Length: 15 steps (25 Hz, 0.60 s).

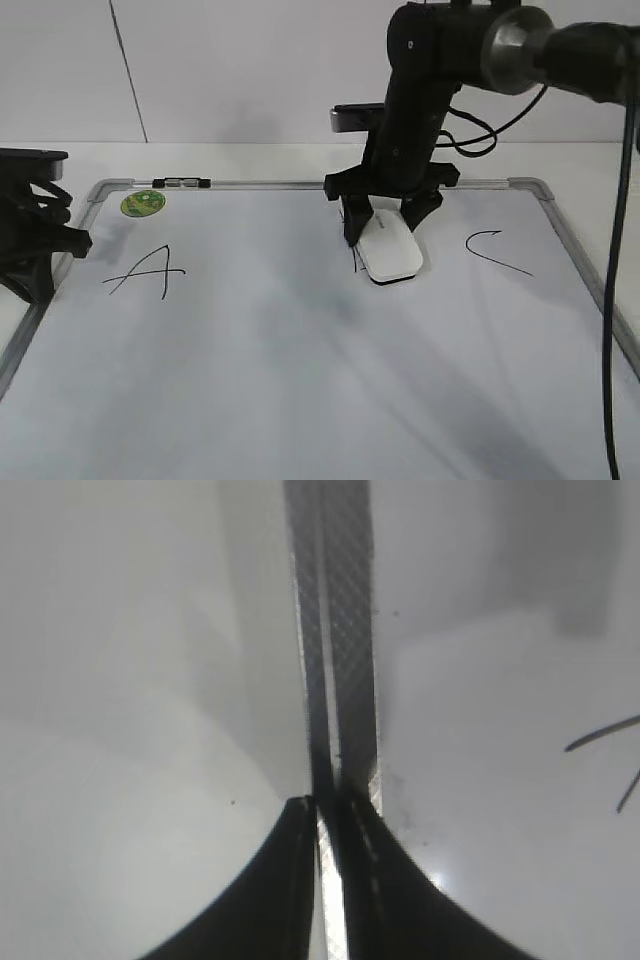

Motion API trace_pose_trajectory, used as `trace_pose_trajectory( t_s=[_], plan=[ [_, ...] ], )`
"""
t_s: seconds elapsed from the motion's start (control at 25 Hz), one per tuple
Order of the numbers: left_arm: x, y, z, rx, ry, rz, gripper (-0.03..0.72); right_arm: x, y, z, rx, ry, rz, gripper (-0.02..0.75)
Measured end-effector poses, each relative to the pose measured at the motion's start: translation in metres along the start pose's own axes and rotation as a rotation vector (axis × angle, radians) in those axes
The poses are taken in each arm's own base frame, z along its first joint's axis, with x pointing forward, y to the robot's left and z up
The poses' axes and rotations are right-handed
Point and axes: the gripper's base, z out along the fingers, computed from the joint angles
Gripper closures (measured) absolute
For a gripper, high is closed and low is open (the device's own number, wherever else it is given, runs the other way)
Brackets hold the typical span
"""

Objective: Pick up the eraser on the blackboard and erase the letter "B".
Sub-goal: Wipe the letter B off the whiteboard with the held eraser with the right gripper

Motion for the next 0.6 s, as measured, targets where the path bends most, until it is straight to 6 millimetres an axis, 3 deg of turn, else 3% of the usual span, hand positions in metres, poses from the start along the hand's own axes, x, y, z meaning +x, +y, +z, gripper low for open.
trace_pose_trajectory(
  t_s=[0.44, 0.6],
  plan=[
    [0.0, 0.0, 0.0, 0.0, 0.0, 0.0, 0.638, -0.006, 0.003, 0.009, -0.004, 0.021, -0.002, 0.206],
    [0.0, 0.0, 0.0, 0.0, 0.004, 0.0, 0.638, -0.005, 0.015, 0.011, 0.014, 0.022, -0.036, 0.206]
  ],
)
